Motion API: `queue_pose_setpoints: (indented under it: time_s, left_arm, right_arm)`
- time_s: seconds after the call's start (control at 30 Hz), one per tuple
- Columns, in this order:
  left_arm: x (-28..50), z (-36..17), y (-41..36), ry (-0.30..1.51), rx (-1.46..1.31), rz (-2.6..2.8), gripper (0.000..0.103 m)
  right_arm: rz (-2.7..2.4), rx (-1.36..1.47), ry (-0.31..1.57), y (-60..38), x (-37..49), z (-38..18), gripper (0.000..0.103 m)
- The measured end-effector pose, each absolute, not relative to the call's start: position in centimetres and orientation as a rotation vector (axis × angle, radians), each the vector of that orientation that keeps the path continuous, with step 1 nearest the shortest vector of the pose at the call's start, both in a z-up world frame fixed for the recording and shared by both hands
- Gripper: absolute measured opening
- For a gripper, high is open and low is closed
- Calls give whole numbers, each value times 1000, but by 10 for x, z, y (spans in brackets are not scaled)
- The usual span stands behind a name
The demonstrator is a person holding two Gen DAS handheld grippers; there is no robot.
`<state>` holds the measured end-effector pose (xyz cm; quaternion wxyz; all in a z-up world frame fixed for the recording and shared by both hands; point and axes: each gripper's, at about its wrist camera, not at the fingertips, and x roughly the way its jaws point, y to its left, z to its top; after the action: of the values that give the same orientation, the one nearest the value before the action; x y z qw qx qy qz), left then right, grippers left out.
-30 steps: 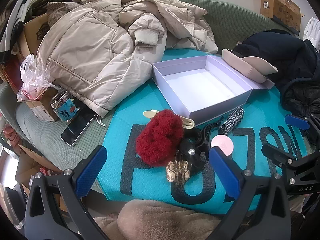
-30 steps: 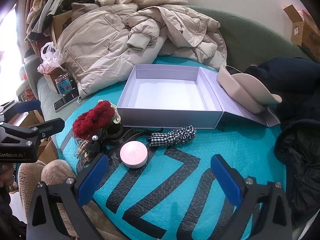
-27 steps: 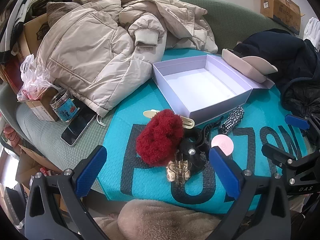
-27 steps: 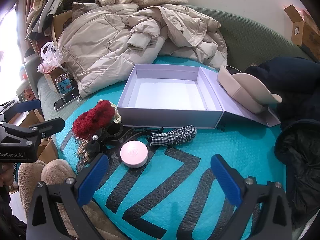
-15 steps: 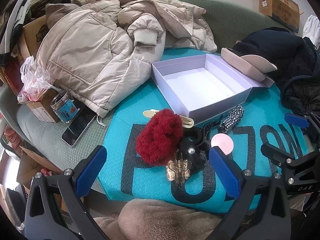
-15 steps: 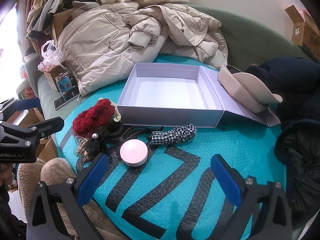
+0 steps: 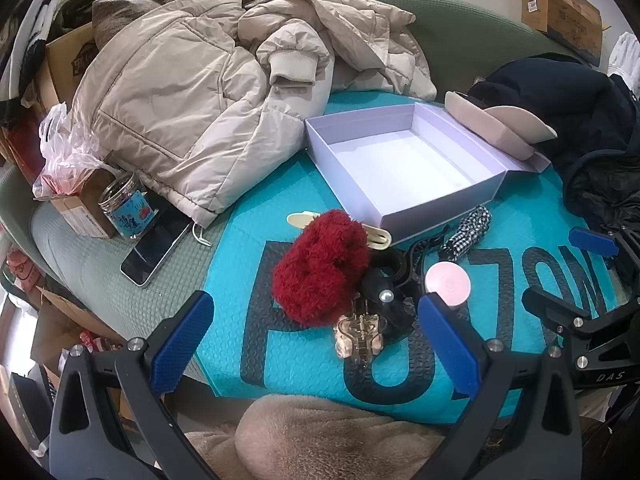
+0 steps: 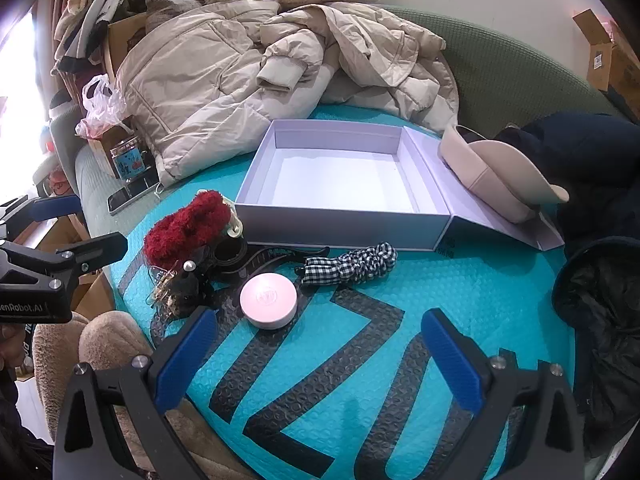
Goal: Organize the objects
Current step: 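Move the left tool toward the gold claw clip while the right tool approaches the pink compact, then close the left tool on the gold claw clip while the right tool grasps the pink compact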
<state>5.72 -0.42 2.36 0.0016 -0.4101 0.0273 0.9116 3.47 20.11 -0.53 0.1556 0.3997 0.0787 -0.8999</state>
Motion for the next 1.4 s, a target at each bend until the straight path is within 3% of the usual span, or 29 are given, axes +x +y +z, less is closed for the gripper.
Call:
queue_pose_setpoints:
  time_s: [0.9, 1.2, 1.4]
  left_arm:
    - [39, -22, -12, -5, -1412, 2766, 102]
    - [38, -44, -16, -17, -1466, 2706, 95]
    - [34, -58, -16, -44, -1490, 2660, 83]
  right_arm:
    - [-2465, 1205, 217, 188, 16, -36, 99]
    - [-2391, 1206, 216, 176, 8, -52, 93]
    - [-2358, 1190, 218, 171, 4, -60, 88]
